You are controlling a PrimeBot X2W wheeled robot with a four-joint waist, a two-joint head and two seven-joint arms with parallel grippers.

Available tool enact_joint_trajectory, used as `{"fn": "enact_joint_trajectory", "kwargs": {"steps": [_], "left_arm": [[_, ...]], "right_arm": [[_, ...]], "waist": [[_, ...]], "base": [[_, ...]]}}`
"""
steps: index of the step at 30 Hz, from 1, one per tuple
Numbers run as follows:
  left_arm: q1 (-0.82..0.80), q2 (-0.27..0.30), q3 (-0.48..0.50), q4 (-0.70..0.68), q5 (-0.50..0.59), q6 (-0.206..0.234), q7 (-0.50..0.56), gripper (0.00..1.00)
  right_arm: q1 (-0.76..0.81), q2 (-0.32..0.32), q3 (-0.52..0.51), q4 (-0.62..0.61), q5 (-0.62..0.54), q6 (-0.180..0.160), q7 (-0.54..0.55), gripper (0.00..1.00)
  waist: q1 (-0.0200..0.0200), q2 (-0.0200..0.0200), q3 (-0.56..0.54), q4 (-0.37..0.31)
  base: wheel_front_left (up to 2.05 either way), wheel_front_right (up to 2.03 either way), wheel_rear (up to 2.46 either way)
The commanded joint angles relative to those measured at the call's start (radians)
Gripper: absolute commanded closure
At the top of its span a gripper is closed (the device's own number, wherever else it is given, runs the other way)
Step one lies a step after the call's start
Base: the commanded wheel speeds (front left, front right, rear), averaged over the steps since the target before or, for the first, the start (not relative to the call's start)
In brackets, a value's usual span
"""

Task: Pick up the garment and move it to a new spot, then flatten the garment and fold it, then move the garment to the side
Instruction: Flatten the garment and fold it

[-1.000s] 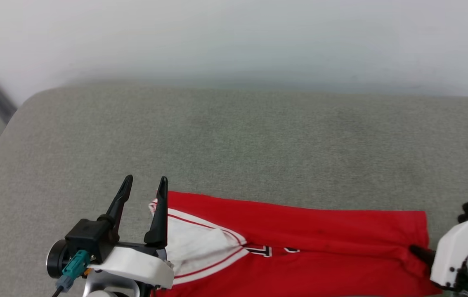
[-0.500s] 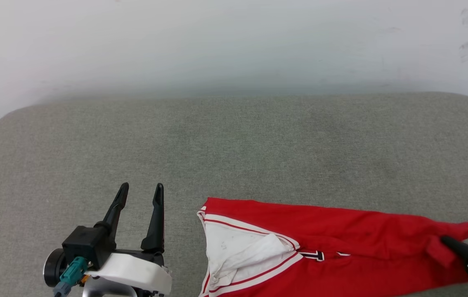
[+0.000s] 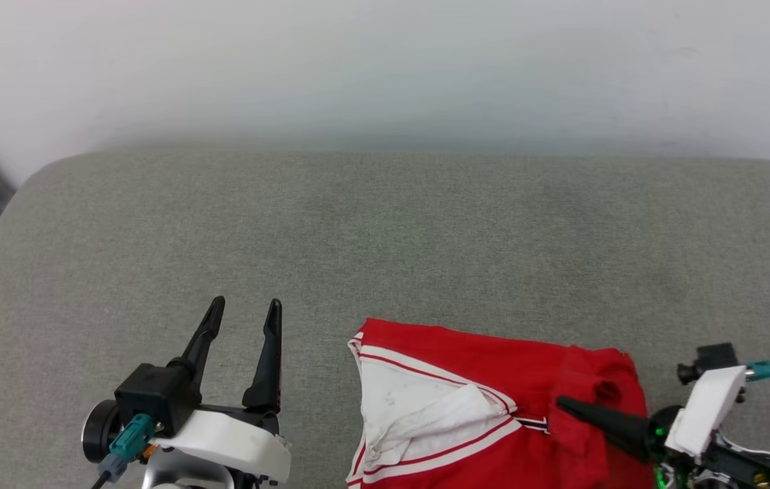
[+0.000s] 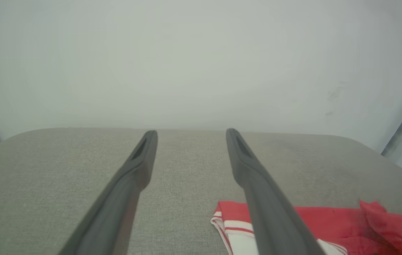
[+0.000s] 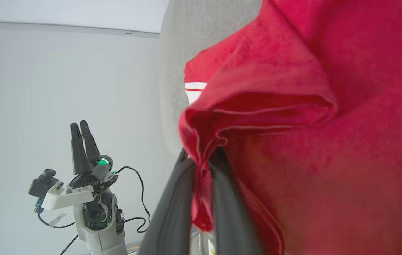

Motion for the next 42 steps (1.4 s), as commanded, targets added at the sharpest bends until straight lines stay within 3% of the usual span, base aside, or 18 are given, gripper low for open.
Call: {"fn": "enact_joint_trajectory", "kwargs": {"steps": [1, 9, 12, 13, 14, 15, 16, 21, 25, 33, 37, 42], "left_arm": [[-0.019, 0.002, -0.002, 0.001, 0.001, -0.002, 0.001, 0.00], [-0.046, -0.010, -0.014, 0.007, 0.001, -0.012, -0.001, 0.00], [-0.057, -0.017, -0.021, 0.011, 0.002, -0.018, -0.003, 0.00], [-0.061, -0.020, -0.022, 0.013, -0.001, -0.018, -0.003, 0.00], [-0.064, -0.021, -0.023, 0.015, -0.002, -0.020, -0.004, 0.00], [-0.068, -0.020, -0.024, 0.019, 0.000, -0.022, -0.005, 0.00], [-0.071, -0.020, -0.025, 0.022, 0.001, -0.025, -0.008, 0.00], [-0.081, -0.021, -0.022, 0.038, 0.001, -0.024, -0.015, 0.00], [-0.075, -0.018, -0.012, 0.044, -0.003, -0.015, -0.021, 0.00], [-0.058, -0.019, -0.008, 0.042, -0.007, -0.003, -0.028, 0.00], [-0.044, -0.015, 0.001, 0.048, -0.013, 0.007, -0.032, 0.00], [-0.023, -0.012, 0.013, 0.060, -0.023, 0.015, -0.039, 0.00]], "right_arm": [[-0.007, 0.003, 0.045, 0.015, 0.041, 0.000, -0.021, 1.00], [-0.080, 0.002, 0.345, 0.076, 0.197, 0.000, -0.190, 1.00], [-0.112, 0.002, 0.429, 0.097, 0.184, 0.000, -0.260, 1.00], [-0.120, 0.002, 0.451, 0.106, 0.178, 0.000, -0.280, 0.93], [-0.126, 0.002, 0.469, 0.117, 0.162, 0.000, -0.297, 0.63], [-0.136, 0.002, 0.487, 0.126, 0.143, 0.000, -0.313, 0.15], [-0.144, 0.002, 0.502, 0.130, 0.135, 0.000, -0.328, 0.00], [-0.165, -0.002, 0.560, 0.117, 0.108, 0.000, -0.377, 0.00], [-0.177, -0.046, 0.623, 0.050, 0.064, 0.000, -0.407, 0.00], [-0.210, -0.205, 0.742, -0.087, -0.171, 0.000, -0.548, 0.00], [-0.197, -0.267, 0.707, -0.083, -0.367, 0.000, -0.673, 0.00], [-0.132, -0.289, 0.554, -0.085, -0.599, 0.000, -0.785, 0.00]], "waist": [[-0.0001, 0.0000, 0.010, 0.017], [-0.0001, 0.0000, 0.049, 0.070], [-0.0001, 0.0000, 0.068, 0.089], [-0.0001, 0.0000, 0.074, 0.094], [-0.0001, 0.0000, 0.079, 0.098], [-0.0001, 0.0000, 0.084, 0.101], [-0.0001, 0.0000, 0.087, 0.102], [-0.0001, 0.0000, 0.092, 0.099], [-0.0001, 0.0000, 0.084, 0.082], [-0.0001, 0.0000, 0.067, 0.042], [-0.0001, 0.0000, 0.051, 0.016], [-0.0001, 0.0000, 0.033, -0.019]], "base": [[0.00, 0.00, 0.00], [0.00, 0.00, 0.00], [0.00, 0.00, 0.00], [0.00, 0.00, 0.00], [0.00, 0.00, 0.00], [0.00, 0.00, 0.00], [0.00, 0.00, 0.00], [0.00, 0.00, 0.00], [0.00, 0.00, 0.00], [0.00, 0.00, 0.00], [0.00, 0.00, 0.00], [0.00, 0.00, 0.00]]}}
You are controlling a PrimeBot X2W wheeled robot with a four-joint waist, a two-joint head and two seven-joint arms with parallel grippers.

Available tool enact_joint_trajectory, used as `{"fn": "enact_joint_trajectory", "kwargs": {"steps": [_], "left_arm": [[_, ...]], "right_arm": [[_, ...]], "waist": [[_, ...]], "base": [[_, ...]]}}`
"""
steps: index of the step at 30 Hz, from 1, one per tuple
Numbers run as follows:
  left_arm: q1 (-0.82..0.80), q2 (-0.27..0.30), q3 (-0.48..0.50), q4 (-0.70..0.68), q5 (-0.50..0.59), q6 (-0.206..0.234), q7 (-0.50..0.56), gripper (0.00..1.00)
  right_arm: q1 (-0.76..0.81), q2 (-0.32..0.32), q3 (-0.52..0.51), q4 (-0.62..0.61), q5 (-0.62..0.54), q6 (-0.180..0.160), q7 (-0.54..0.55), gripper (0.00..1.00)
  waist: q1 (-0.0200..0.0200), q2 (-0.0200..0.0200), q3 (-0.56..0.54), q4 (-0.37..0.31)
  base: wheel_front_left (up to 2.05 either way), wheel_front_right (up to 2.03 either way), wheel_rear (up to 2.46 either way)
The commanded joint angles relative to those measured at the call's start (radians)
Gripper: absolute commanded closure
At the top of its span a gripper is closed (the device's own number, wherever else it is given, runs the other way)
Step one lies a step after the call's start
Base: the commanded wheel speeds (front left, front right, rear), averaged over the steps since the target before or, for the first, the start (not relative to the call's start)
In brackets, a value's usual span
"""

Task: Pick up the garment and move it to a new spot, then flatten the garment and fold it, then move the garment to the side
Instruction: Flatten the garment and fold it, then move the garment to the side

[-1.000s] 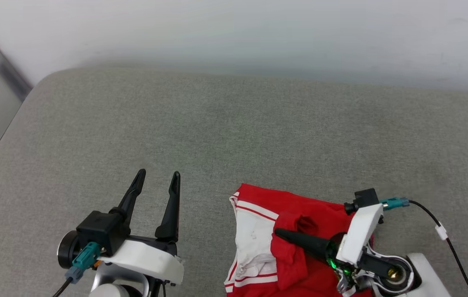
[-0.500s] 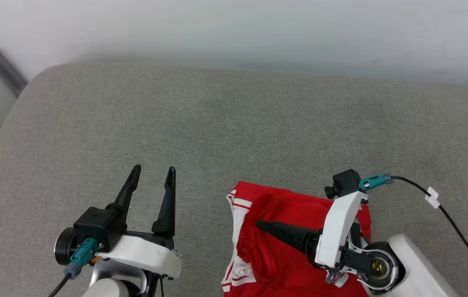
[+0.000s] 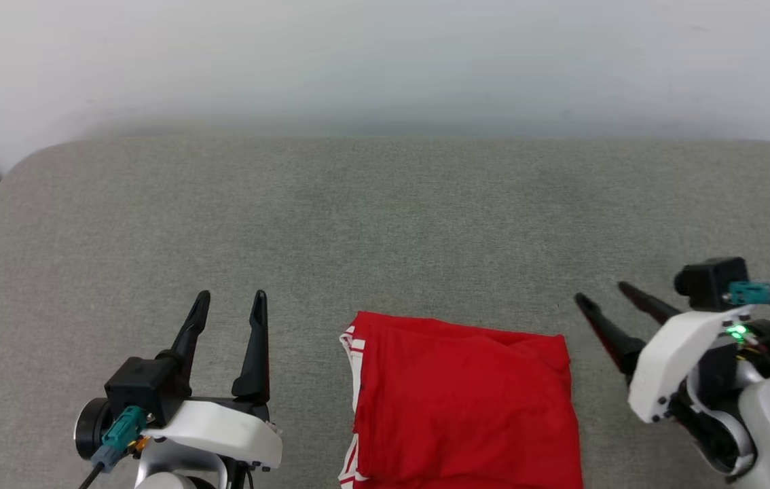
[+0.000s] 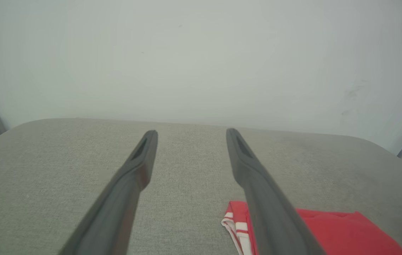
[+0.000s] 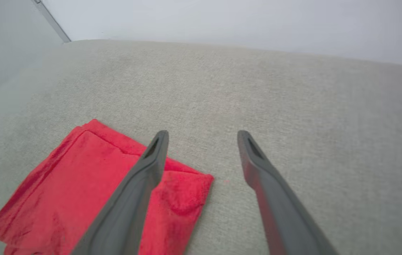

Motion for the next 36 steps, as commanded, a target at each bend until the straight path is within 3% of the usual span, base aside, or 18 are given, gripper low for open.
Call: {"fn": "enact_joint_trajectory", "kwargs": {"steps": [1, 7, 10, 19, 36], "left_arm": [[0.012, 0.002, 0.007, 0.008, -0.007, 0.002, -0.006, 0.00], [0.021, 0.010, 0.026, 0.028, -0.016, 0.003, -0.019, 0.00], [0.029, 0.011, 0.039, 0.043, -0.024, 0.004, -0.026, 0.00], [0.079, 0.005, 0.052, 0.084, -0.037, 0.009, -0.042, 0.00], [0.129, 0.003, 0.038, 0.133, -0.030, -0.003, -0.052, 0.00]], "right_arm": [[0.033, -0.003, -0.063, -0.019, -0.076, 0.000, -0.039, 0.00], [0.122, 0.070, -0.287, -0.136, -0.229, 0.000, -0.186, 0.00], [0.168, 0.108, -0.329, -0.208, -0.264, 0.000, -0.256, 0.00], [0.292, 0.156, -0.344, -0.310, -0.306, 0.000, -0.316, 0.00], [0.403, 0.204, -0.363, -0.365, -0.344, 0.000, -0.264, 0.00]], "waist": [[0.0000, 0.0000, -0.009, -0.021], [0.0000, 0.0000, -0.001, -0.054], [0.0000, 0.0000, -0.005, -0.063], [0.0000, 0.0000, -0.056, -0.073], [0.0000, 0.0000, -0.109, -0.069]], "base": [[0.00, 0.00, 0.00], [0.00, 0.00, 0.00], [0.00, 0.00, 0.00], [0.00, 0.00, 0.00], [0.00, 0.00, 0.00]]}}
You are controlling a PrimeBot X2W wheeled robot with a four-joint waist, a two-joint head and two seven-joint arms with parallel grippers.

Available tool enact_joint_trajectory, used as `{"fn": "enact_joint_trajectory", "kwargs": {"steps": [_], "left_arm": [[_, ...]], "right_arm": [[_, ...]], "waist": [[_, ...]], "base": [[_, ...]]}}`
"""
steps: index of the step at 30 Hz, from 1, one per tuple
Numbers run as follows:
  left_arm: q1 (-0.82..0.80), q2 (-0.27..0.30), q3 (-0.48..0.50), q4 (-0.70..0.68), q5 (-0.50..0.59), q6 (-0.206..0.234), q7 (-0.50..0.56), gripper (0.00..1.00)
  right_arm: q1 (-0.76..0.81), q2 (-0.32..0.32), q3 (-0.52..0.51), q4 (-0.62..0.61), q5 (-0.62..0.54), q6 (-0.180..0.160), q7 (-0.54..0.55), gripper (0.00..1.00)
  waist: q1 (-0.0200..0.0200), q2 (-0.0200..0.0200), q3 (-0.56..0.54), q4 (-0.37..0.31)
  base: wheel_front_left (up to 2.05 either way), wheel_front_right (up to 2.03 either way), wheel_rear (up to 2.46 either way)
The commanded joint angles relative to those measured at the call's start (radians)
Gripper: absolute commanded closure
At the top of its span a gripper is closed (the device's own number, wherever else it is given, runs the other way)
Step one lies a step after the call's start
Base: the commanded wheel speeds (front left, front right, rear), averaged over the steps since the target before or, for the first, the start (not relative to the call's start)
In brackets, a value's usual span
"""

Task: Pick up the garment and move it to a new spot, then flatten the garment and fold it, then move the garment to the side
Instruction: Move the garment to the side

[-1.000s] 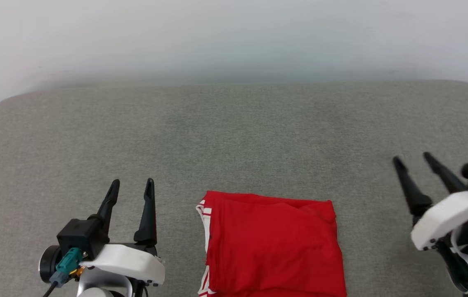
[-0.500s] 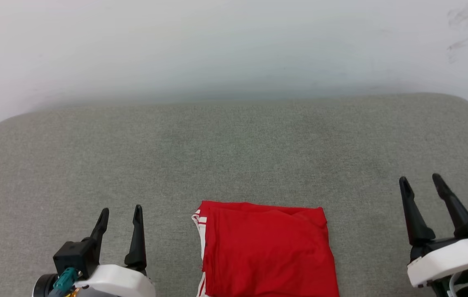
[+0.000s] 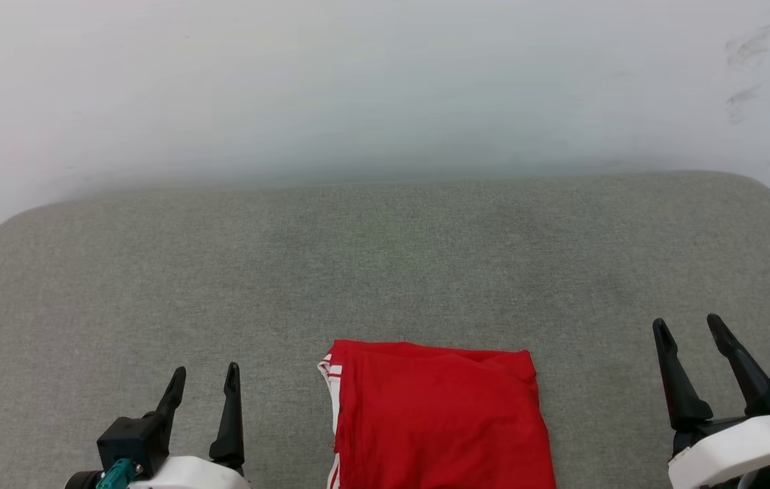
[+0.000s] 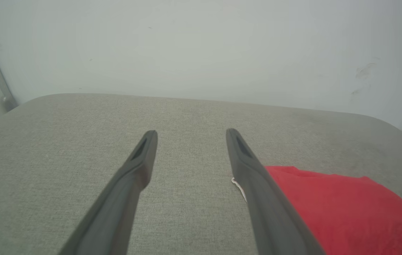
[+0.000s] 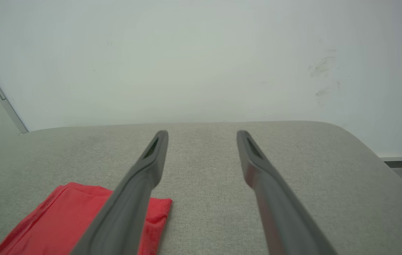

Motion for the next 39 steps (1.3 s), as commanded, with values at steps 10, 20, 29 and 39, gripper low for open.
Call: {"fn": "enact_joint_trajectory", "kwargs": {"steps": [10, 20, 29, 39], "left_arm": [[-0.018, -0.004, 0.022, -0.002, 0.003, -0.005, -0.011, 0.00], [-0.050, -0.029, 0.043, -0.032, 0.021, -0.017, -0.015, 0.00], [-0.085, -0.062, 0.051, -0.031, 0.037, -0.040, -0.016, 0.00], [-0.135, -0.063, 0.059, -0.019, 0.055, -0.066, -0.015, 0.00]], "right_arm": [[0.014, -0.003, -0.085, 0.022, 0.097, 0.000, 0.117, 0.00], [-0.049, -0.094, -0.253, 0.223, 0.275, 0.000, 0.484, 0.00], [-0.103, 0.002, -0.244, 0.353, 0.541, 0.000, 0.744, 0.00], [-0.181, 0.054, -0.150, 0.459, 0.837, 0.000, 0.743, 0.00]], "waist": [[0.0000, 0.0000, 0.010, 0.001], [0.0000, 0.0000, 0.038, 0.059], [0.0000, 0.0000, 0.097, 0.141], [0.0000, 0.0000, 0.179, 0.190]], "base": [[0.00, 0.00, 0.00], [0.00, 0.00, 0.00], [0.00, 0.00, 0.00], [0.00, 0.00, 0.00]]}}
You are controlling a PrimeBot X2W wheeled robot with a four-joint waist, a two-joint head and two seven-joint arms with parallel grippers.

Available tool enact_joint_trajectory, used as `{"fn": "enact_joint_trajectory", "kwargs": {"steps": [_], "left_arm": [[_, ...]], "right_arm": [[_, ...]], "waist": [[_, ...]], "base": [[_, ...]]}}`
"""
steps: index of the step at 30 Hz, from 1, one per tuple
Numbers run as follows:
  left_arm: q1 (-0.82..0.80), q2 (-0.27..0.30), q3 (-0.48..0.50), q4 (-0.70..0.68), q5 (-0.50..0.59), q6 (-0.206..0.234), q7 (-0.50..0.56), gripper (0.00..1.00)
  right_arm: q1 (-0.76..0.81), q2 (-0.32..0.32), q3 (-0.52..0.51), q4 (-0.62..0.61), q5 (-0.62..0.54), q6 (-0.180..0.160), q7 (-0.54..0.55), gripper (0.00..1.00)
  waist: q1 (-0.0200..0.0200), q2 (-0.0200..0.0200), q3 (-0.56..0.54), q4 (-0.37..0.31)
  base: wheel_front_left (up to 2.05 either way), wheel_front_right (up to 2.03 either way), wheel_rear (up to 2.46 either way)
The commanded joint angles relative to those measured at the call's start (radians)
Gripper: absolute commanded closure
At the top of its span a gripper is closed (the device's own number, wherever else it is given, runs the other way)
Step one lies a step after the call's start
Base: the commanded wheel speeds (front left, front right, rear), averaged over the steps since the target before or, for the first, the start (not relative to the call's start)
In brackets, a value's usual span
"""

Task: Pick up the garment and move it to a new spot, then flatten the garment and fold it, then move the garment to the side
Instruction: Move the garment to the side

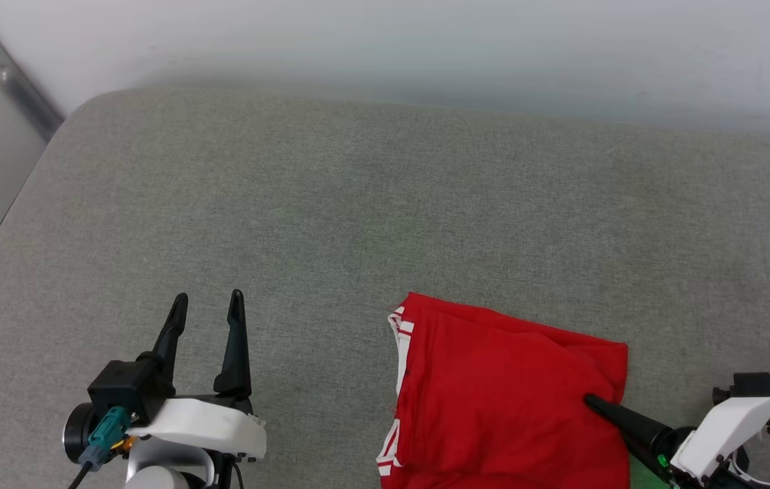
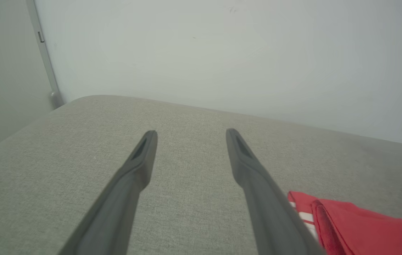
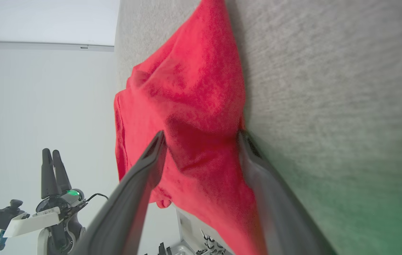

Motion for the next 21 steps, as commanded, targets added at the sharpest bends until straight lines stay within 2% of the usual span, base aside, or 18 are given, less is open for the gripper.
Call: {"fn": "enact_joint_trajectory", "kwargs": {"steps": [1, 2, 3, 4, 8, 13, 17, 21], "left_arm": [[-0.020, 0.000, 0.001, 0.000, 0.004, -0.003, -0.002, 0.00], [-0.020, -0.001, 0.001, 0.001, 0.006, -0.003, -0.002, 0.00], [-0.019, -0.001, 0.001, 0.002, 0.008, -0.003, -0.002, 0.00], [-0.019, -0.001, 0.001, 0.004, 0.008, -0.002, -0.002, 0.00], [-0.007, 0.002, 0.005, 0.008, 0.008, 0.002, -0.002, 0.00], [0.003, 0.005, 0.004, 0.005, 0.010, 0.004, -0.002, 0.00], [0.019, 0.010, 0.008, -0.003, 0.006, 0.007, -0.002, 0.00], [0.040, 0.014, 0.024, -0.026, 0.001, 0.016, -0.002, 0.00]], "right_arm": [[-0.016, 0.003, 0.017, 0.028, 0.021, 0.000, -0.002, 0.08], [-0.021, -0.002, 0.029, 0.044, 0.029, 0.000, -0.004, 0.52], [-0.022, -0.006, 0.038, 0.055, 0.037, 0.000, -0.007, 0.52], [-0.026, -0.011, 0.045, 0.060, 0.044, 0.000, -0.017, 1.00], [-0.037, -0.049, 0.091, 0.048, 0.042, 0.000, -0.049, 1.00], [-0.049, -0.101, 0.163, 0.010, -0.021, 0.000, -0.102, 1.00], [-0.070, -0.163, 0.251, -0.013, -0.169, 0.000, -0.167, 1.00], [-0.121, -0.213, 0.333, -0.003, -0.351, 0.000, -0.190, 1.00]], "waist": [[-0.0001, 0.0000, 0.012, 0.012], [-0.0001, 0.0000, 0.012, 0.014], [-0.0001, 0.0000, 0.011, 0.016], [-0.0001, 0.0000, 0.008, 0.016], [-0.0001, 0.0000, -0.011, 0.007], [-0.0001, 0.0000, -0.035, -0.017], [-0.0001, 0.0000, -0.059, -0.063], [-0.0001, 0.0000, -0.066, -0.151]], "base": [[0.00, 0.00, 0.00], [0.00, 0.00, 0.00], [0.00, 0.00, 0.00], [0.00, 0.00, 0.00], [0.00, 0.00, 0.00], [0.00, 0.00, 0.00], [0.00, 0.00, 0.00], [0.00, 0.00, 0.00]]}}
